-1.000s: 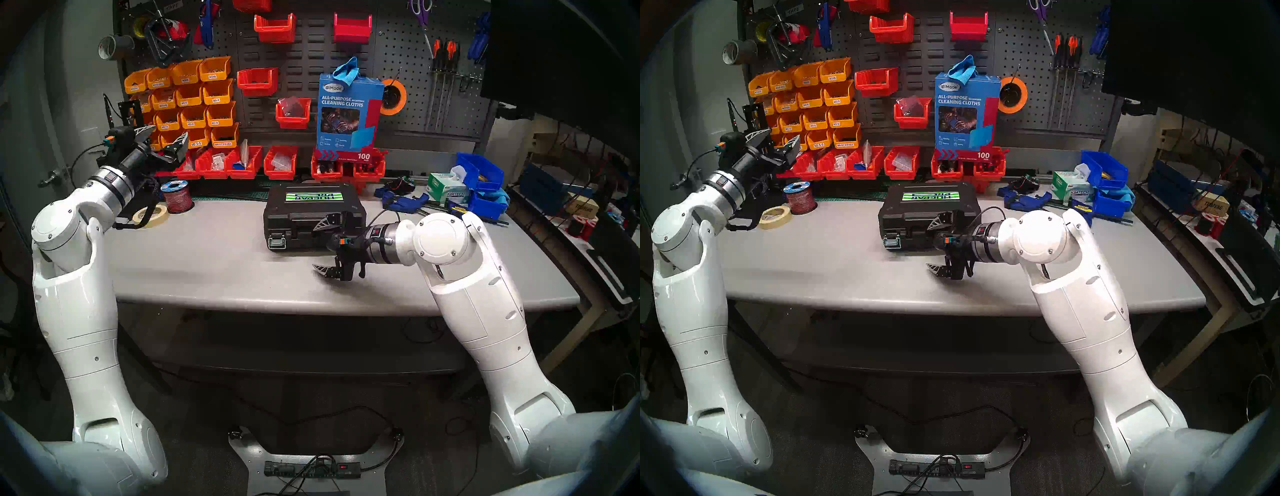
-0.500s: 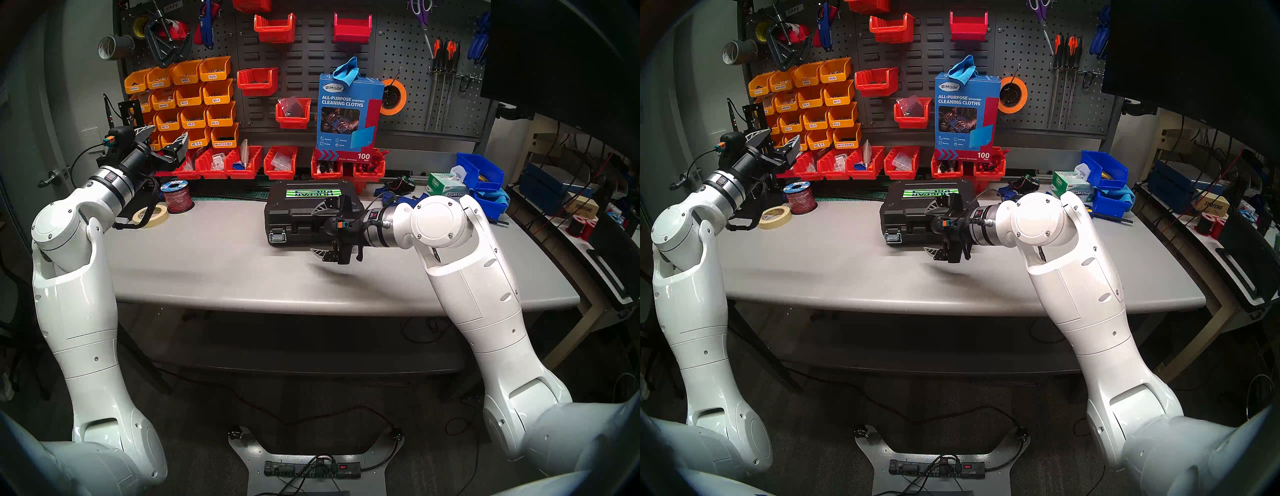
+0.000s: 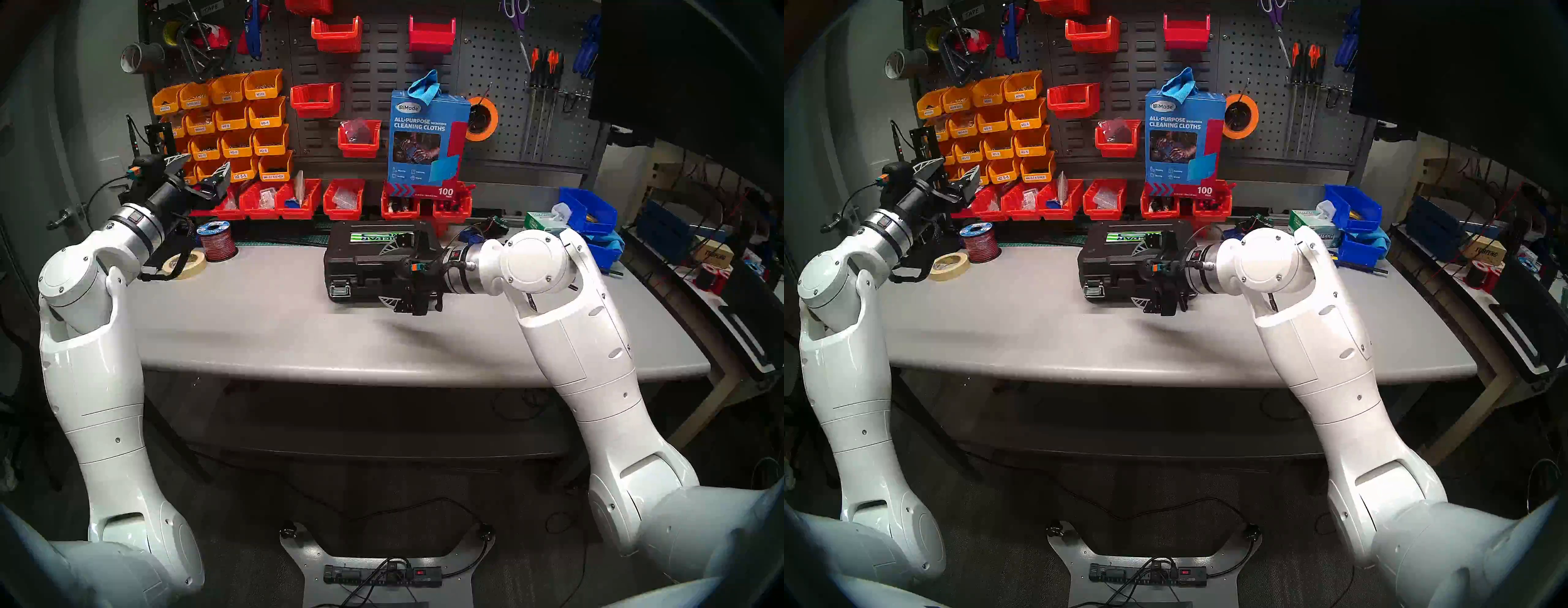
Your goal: Open the tool box
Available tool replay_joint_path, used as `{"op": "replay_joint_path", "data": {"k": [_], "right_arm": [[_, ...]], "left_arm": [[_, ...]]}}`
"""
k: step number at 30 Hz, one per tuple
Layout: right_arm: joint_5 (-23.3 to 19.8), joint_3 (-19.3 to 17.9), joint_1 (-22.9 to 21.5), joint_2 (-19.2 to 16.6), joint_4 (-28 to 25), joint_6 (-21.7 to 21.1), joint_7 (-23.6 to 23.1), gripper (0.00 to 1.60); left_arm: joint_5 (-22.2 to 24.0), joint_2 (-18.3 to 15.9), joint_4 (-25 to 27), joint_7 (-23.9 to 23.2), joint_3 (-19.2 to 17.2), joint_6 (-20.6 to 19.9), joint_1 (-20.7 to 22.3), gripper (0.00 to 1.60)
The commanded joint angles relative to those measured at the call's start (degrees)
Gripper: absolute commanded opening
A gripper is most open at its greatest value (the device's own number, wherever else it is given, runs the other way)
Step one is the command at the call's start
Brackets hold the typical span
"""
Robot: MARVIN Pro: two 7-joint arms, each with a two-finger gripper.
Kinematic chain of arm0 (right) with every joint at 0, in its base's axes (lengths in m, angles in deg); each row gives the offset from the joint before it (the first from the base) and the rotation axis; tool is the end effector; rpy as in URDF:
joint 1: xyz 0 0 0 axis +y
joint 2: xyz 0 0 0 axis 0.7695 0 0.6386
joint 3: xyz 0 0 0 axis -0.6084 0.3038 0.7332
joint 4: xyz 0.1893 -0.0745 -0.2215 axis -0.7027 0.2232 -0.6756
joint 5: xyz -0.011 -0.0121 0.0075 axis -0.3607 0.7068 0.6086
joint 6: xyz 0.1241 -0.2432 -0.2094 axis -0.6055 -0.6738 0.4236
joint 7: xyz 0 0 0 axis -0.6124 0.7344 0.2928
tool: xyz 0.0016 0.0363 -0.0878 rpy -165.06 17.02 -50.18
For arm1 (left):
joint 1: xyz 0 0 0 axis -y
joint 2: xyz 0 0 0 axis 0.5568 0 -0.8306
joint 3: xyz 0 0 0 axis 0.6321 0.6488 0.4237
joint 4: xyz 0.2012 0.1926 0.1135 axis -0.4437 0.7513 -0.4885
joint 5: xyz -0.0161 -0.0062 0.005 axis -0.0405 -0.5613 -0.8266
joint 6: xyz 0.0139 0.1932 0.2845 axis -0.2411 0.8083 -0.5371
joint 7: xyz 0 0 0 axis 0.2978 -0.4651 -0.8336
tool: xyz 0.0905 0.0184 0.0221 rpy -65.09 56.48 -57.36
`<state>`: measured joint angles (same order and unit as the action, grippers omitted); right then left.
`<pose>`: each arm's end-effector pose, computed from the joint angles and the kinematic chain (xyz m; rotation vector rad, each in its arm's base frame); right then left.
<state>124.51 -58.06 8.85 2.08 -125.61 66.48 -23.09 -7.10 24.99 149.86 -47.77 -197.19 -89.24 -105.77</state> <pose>0.4981 0.1025 -0.1206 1.4090 2.1861 1.5821 0.4397 0.1880 -0.0321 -1.8283 0.4187 -2.4919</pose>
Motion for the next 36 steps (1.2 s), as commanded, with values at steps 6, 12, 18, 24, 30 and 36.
{"op": "replay_joint_path", "data": {"k": [6, 12, 18, 24, 30, 36], "right_arm": [[1.5, 0.8, -2.7, 1.0, 3.2, 0.8, 1.4, 1.6], [1.9, 0.8, -2.5, 0.8, 3.3, 0.6, 1.3, 1.6], [2.4, 0.4, -0.8, -0.6, 1.2, -0.6, 0.4, 1.6], [3.1, 0.1, 1.6, -1.8, -1.7, -1.9, -0.3, 1.6], [3.8, -0.1, 3.2, -1.8, -3.2, -2.8, -0.7, 1.55], [4.5, 0.1, 3.5, -1.1, -3.3, -3.7, -0.3, 1.59]], "left_arm": [[0.4, -0.1, 0.6, -0.1, -0.1, 0.1, 0.4, 1.6], [0.4, -0.1, 0.6, 0.0, -0.1, 0.1, 0.4, 1.6], [0.5, -0.2, 0.6, 0.0, -0.1, 0.1, 0.4, 1.6], [0.6, -0.2, 0.6, 0.1, 0.0, 0.1, 0.3, 1.6], [0.6, -0.3, 0.6, 0.1, 0.0, 0.1, 0.3, 1.6], [0.7, -0.3, 0.6, 0.2, 0.0, 0.1, 0.3, 1.6]]}}
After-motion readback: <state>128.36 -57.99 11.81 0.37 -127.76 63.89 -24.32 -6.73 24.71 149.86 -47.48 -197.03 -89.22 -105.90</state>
